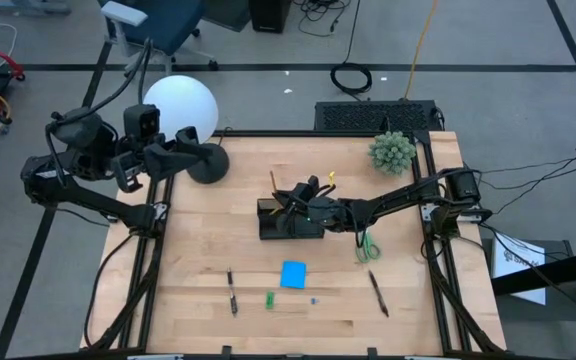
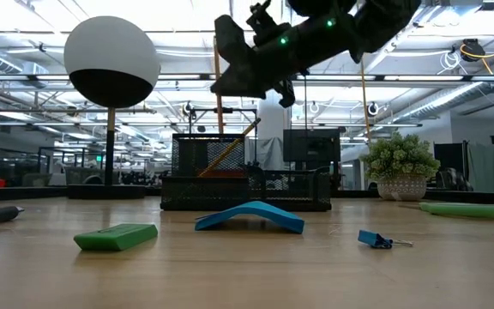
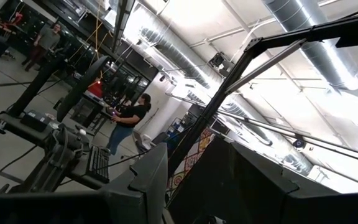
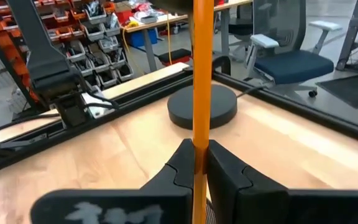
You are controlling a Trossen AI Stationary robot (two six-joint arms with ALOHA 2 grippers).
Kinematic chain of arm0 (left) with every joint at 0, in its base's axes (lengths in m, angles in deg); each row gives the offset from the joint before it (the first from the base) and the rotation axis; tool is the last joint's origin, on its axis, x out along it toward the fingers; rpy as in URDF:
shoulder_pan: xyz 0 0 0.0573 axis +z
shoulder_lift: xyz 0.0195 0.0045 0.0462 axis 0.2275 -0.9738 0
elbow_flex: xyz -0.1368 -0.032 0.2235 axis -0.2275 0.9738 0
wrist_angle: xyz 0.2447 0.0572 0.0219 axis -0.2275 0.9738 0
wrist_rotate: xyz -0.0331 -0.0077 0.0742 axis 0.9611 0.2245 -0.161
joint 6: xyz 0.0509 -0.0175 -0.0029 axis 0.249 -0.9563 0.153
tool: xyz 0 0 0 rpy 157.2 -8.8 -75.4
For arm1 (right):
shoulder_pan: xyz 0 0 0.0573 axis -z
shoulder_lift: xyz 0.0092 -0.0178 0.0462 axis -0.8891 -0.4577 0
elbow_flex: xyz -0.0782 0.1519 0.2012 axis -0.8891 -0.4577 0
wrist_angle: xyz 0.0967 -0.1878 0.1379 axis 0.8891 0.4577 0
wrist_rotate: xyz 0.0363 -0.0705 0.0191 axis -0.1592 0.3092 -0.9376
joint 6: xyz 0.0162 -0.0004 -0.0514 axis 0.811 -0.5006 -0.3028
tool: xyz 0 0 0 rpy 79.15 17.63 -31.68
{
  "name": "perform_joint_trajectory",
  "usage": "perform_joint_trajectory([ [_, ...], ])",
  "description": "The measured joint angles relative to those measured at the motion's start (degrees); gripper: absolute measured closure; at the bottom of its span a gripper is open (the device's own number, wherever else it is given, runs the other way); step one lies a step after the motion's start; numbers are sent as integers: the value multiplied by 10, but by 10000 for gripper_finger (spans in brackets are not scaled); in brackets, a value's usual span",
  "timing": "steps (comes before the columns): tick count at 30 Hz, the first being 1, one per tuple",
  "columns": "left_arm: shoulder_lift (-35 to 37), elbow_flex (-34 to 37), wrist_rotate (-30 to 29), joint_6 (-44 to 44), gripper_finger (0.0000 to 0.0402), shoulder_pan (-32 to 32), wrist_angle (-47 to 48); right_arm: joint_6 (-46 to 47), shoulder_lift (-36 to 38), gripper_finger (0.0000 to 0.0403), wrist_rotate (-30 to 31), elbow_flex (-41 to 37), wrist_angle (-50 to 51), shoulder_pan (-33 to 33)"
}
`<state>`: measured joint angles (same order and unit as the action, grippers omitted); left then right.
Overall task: Pick and place office supplies into organizer
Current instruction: Put the orange pencil into the black desk organizer
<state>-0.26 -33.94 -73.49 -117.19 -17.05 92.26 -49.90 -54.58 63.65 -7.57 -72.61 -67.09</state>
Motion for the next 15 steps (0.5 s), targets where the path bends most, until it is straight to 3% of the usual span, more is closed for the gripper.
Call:
perform_joint_trajectory([
  [15,0,0,-2,0,236,0,0,9,0,392,-30,-20,-11,13],
])
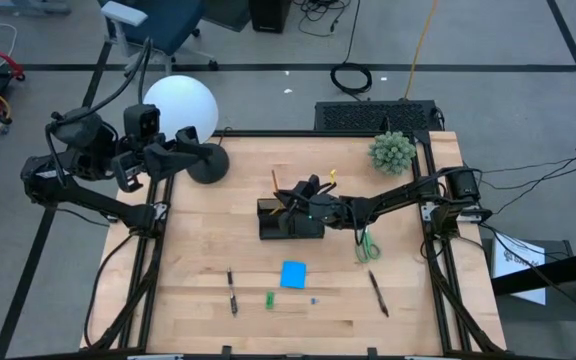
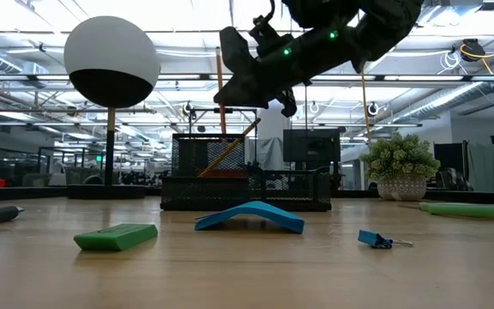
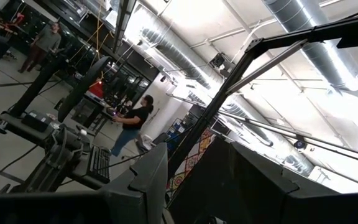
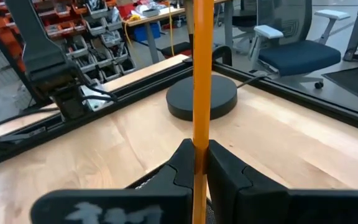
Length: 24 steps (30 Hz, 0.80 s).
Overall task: Pick and place office supplies into organizer
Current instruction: Put the orange pencil into the black desk organizer
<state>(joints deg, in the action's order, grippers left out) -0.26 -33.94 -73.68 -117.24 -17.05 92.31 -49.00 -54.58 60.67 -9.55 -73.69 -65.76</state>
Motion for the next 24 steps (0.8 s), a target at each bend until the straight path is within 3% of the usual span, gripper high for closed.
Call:
perform_joint_trajectory([
  [17,0,0,0,7,236,0,0,-32,0,391,-64,0,54,3],
  [24,0,0,0,12,236,0,0,-49,0,391,-120,0,75,13],
])
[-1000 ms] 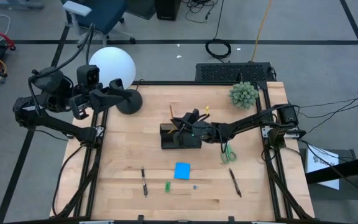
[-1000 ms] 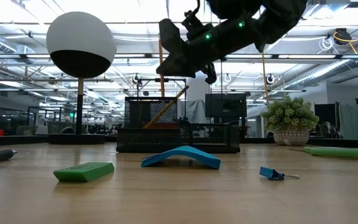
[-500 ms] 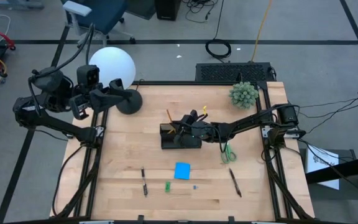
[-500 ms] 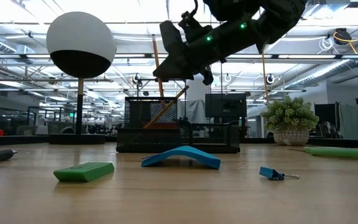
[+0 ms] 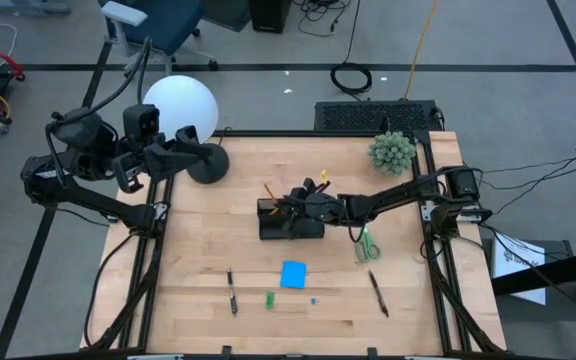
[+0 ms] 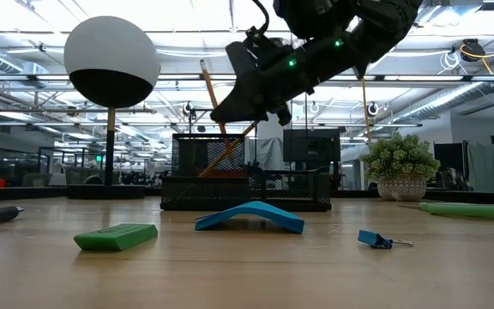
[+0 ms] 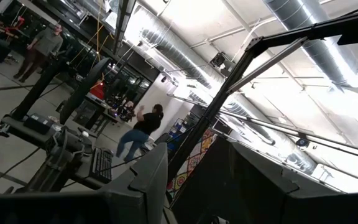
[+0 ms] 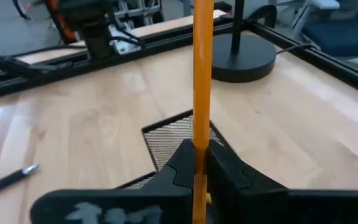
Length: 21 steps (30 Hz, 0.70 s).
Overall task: Pick and place office supplies into organizer
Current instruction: Put the orange pencil into the black desk organizer, then put the green scissor into the black desk organizer
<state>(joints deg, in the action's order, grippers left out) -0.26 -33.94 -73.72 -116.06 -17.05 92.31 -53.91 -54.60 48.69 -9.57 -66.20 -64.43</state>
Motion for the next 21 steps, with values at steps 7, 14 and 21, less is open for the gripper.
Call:
perform_joint_trajectory([
  [7,0,0,0,0,236,0,0,-11,0,380,-2,0,2,2],
  [14,0,0,0,1,236,0,0,-38,0,358,-18,0,19,2],
  [21,0,0,0,1,236,0,0,-44,0,343,-19,0,27,2],
])
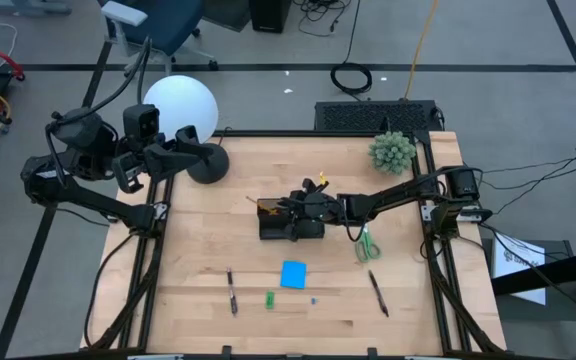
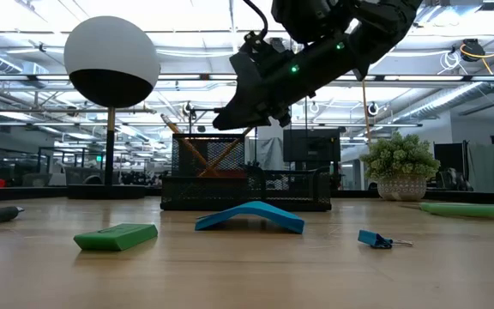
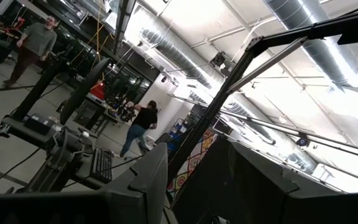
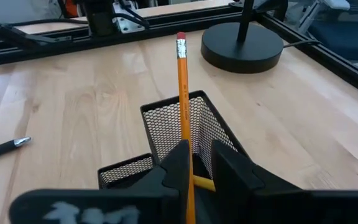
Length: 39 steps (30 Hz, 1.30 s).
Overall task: Pick and place office supplies into organizer
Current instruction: Put the green scissor into the black desk organizer
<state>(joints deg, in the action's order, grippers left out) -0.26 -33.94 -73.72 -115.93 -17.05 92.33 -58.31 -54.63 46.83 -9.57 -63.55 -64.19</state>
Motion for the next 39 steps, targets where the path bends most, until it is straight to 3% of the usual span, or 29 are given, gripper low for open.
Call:
perform_joint_trajectory([
  [8,0,0,0,2,236,0,0,-7,0,320,3,0,-7,0],
  [17,0,0,1,2,236,0,1,-9,13,307,3,0,-81,-6],
  [28,0,0,6,22,236,0,7,-42,116,307,3,0,-61,-9],
  [39,0,0,6,35,236,0,95,-63,211,307,5,0,7,-18],
])
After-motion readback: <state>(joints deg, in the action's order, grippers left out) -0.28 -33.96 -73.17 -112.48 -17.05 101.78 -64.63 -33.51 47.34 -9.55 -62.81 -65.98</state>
